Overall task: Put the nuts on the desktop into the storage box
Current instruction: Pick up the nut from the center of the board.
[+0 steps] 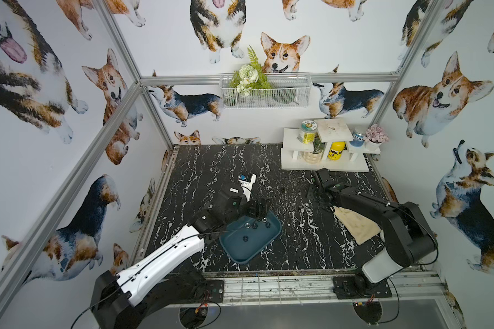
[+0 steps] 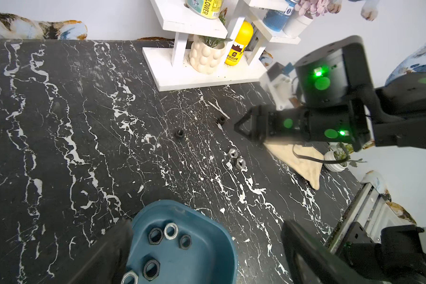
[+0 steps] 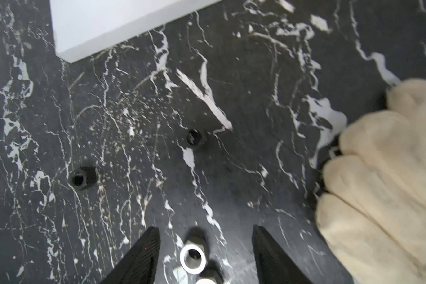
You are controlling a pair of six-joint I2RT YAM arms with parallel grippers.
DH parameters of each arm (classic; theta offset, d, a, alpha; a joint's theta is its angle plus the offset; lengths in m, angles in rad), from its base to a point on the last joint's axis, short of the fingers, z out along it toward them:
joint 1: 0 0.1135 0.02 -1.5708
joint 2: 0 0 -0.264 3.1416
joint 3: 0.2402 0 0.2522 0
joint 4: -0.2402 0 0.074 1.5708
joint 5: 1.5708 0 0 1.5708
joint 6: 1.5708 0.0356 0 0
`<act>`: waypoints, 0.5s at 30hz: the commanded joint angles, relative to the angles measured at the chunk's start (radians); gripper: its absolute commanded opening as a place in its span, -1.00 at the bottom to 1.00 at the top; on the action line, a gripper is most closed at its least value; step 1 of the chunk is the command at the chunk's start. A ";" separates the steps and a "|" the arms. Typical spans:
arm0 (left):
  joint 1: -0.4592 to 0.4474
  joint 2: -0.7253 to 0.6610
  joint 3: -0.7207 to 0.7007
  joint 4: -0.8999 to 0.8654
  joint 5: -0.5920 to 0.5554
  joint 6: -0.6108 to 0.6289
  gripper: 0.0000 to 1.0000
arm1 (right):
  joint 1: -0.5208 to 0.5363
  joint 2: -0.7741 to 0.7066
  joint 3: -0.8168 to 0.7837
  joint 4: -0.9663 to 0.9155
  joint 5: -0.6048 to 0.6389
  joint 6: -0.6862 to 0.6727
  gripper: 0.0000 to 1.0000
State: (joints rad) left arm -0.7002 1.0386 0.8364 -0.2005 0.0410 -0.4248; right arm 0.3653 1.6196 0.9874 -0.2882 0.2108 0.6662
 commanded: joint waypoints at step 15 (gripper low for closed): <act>0.002 -0.045 -0.062 0.068 0.077 0.000 1.00 | -0.029 0.272 0.161 0.045 0.058 -0.214 -0.11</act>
State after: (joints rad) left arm -0.7002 0.9924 0.7712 -0.1608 0.1005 -0.4412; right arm 0.3405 1.8732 1.1454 -0.2672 0.2508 0.4885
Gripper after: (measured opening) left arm 0.998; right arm 0.447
